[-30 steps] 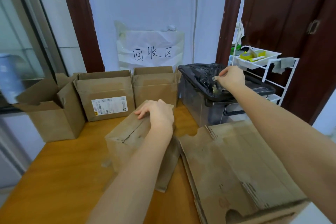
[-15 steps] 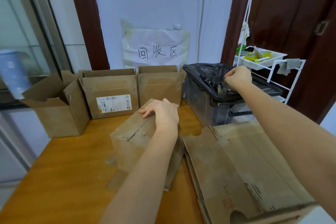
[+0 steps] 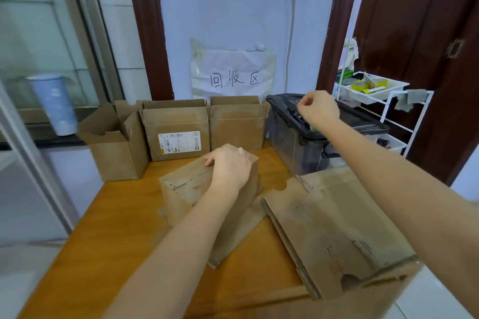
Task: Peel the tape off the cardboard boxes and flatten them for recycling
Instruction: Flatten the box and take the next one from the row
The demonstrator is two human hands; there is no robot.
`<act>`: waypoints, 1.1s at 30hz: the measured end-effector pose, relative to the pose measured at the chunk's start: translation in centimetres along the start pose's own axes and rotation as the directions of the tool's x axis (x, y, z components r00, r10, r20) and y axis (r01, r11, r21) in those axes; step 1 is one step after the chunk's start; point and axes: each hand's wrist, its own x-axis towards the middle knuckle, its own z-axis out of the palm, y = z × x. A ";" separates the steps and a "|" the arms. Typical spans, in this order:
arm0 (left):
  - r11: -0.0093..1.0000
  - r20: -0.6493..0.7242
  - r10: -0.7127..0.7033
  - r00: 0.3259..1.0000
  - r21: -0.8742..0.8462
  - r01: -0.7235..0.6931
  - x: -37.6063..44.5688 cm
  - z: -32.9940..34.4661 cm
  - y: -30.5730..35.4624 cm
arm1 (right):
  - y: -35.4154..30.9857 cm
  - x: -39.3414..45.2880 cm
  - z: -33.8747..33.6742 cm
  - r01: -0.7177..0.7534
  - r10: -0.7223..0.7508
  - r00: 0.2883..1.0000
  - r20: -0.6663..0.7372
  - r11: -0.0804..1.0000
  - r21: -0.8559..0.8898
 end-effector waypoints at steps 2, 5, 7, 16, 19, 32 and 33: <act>0.997 -0.057 0.023 0.998 -0.076 -0.027 -1.6 0.5 -0.8 | -1.6 -2.4 0.4 0.064 -0.067 0.996 0.061 0.997 0.054; 0.986 -0.111 0.033 0.993 -0.159 -0.051 -4.2 0.9 -2.2 | -3.4 -6.4 1.7 0.151 -0.178 0.960 0.214 0.979 0.139; 0.983 -0.119 0.014 0.993 -0.181 -0.035 -5.9 1.0 -3.1 | -4.2 -9.2 3.0 0.153 -0.213 0.911 0.352 0.970 0.191; 0.944 -0.081 0.037 0.996 -0.324 -0.062 -12.0 1.7 -7.9 | -6.8 -18.7 5.9 -0.022 -0.191 0.743 0.641 0.951 0.309; 0.937 -0.058 0.174 0.983 -0.296 -0.183 -13.3 1.9 -9.9 | -6.9 -20.2 5.5 -0.128 -0.149 0.765 0.626 0.918 0.375; -0.083 0.234 -0.448 0.863 -0.972 0.220 -22.4 7.2 -13.6 | -6.4 -23.1 4.8 -0.324 -0.056 0.749 0.661 0.838 0.439; -0.140 0.257 -0.395 0.882 -0.966 0.219 -23.0 7.5 -13.3 | -6.2 -23.6 4.9 -0.340 -0.062 0.731 0.680 0.831 0.441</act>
